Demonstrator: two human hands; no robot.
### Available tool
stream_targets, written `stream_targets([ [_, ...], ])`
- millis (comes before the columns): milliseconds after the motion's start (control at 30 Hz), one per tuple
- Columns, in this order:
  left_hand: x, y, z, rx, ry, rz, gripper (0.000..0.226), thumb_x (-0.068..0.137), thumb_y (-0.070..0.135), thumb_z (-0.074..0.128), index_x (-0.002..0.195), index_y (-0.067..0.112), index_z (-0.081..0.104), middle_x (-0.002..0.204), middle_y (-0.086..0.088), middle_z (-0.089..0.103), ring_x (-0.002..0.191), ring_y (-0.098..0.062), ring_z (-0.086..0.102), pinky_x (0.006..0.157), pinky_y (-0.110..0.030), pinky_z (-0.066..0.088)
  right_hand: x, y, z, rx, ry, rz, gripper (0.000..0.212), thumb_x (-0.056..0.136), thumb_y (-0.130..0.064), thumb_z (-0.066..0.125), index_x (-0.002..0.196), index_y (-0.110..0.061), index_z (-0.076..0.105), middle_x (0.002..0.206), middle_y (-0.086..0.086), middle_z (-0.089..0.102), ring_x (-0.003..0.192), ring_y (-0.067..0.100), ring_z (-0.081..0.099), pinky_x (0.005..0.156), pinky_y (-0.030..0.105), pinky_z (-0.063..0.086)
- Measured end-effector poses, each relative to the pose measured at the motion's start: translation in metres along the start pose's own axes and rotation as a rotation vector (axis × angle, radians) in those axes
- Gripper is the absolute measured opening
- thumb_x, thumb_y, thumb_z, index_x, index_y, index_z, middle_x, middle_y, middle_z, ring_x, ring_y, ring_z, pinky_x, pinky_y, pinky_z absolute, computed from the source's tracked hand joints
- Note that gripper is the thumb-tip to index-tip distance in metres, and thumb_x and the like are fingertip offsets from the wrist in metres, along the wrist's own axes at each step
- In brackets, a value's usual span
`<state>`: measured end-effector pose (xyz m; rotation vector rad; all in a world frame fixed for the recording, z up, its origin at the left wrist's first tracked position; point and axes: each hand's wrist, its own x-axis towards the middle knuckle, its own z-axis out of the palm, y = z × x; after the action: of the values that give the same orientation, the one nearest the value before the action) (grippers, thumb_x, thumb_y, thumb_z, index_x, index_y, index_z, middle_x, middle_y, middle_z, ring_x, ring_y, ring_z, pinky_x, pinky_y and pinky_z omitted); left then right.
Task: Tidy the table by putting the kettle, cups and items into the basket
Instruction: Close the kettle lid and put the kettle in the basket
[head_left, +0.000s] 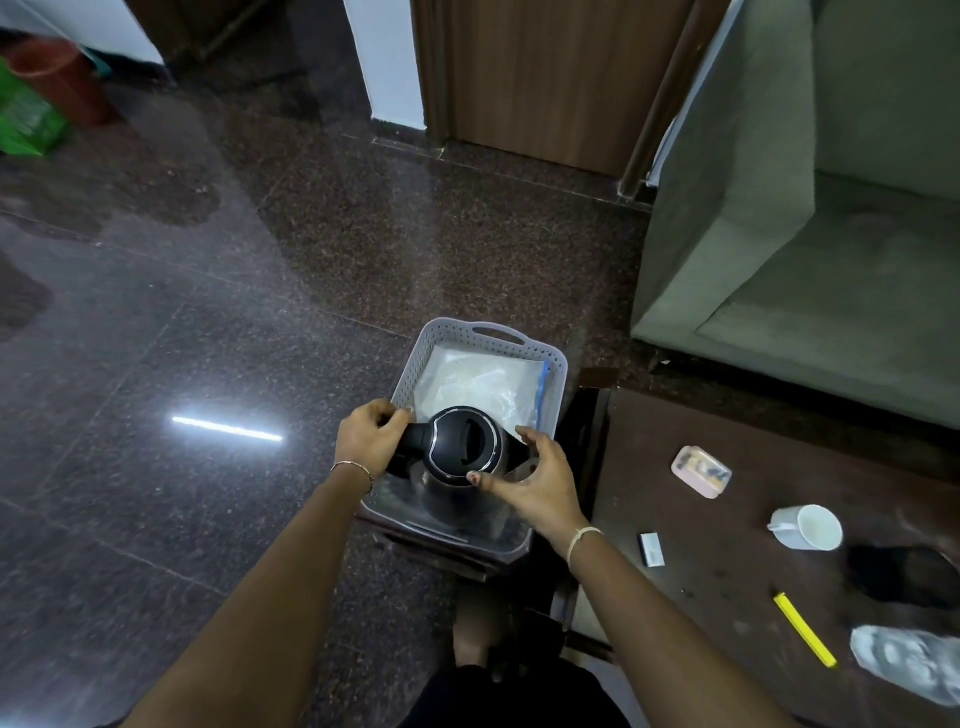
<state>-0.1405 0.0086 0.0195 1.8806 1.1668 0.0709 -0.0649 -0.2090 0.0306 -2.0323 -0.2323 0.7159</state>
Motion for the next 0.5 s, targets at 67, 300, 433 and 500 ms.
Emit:
stream_targets([
  [67,-0.002,0.006,0.0,0.005,0.017,-0.021,0.017,0.081,0.033,0.064,0.068,0.022,0.064,0.07,0.0,0.067,0.076,-0.023,0.063,0.066,-0.029,0.044,0.009,0.001,-0.015,0.083,0.014,0.034,0.08,0.06,-0.054,0.085,0.126,-0.019,0.057,0.13,-0.002,0.054,0.12,0.012,0.053,0.104,0.032,0.047],
  [300,-0.01,0.082,0.023,0.132,0.177,0.253,0.007,0.082,0.019,0.063,0.079,0.016,0.067,0.078,-0.004,0.07,0.075,-0.02,0.06,0.072,-0.03,0.045,0.059,0.003,-0.061,0.112,0.067,0.081,0.024,0.091,-0.024,0.066,0.112,-0.013,0.064,0.111,0.003,0.068,0.101,0.014,0.062,0.084,0.022,0.045],
  [433,0.0,0.123,0.068,0.216,0.158,0.341,0.01,0.082,0.018,0.062,0.088,0.012,0.068,0.094,-0.006,0.068,0.095,-0.025,0.058,0.089,-0.037,0.046,0.091,0.018,-0.074,0.023,-0.014,0.093,0.027,0.089,-0.017,0.066,0.115,-0.012,0.062,0.108,0.004,0.066,0.099,0.018,0.064,0.082,0.025,0.048],
  [500,0.009,0.132,0.095,0.241,0.077,0.286,0.015,0.082,0.02,0.063,0.093,0.011,0.068,0.1,-0.007,0.067,0.1,-0.025,0.058,0.09,-0.035,0.046,0.105,0.029,-0.078,-0.017,-0.055,0.068,0.032,0.087,-0.017,0.068,0.117,-0.012,0.061,0.112,0.005,0.065,0.097,0.018,0.065,0.079,0.023,0.051],
])
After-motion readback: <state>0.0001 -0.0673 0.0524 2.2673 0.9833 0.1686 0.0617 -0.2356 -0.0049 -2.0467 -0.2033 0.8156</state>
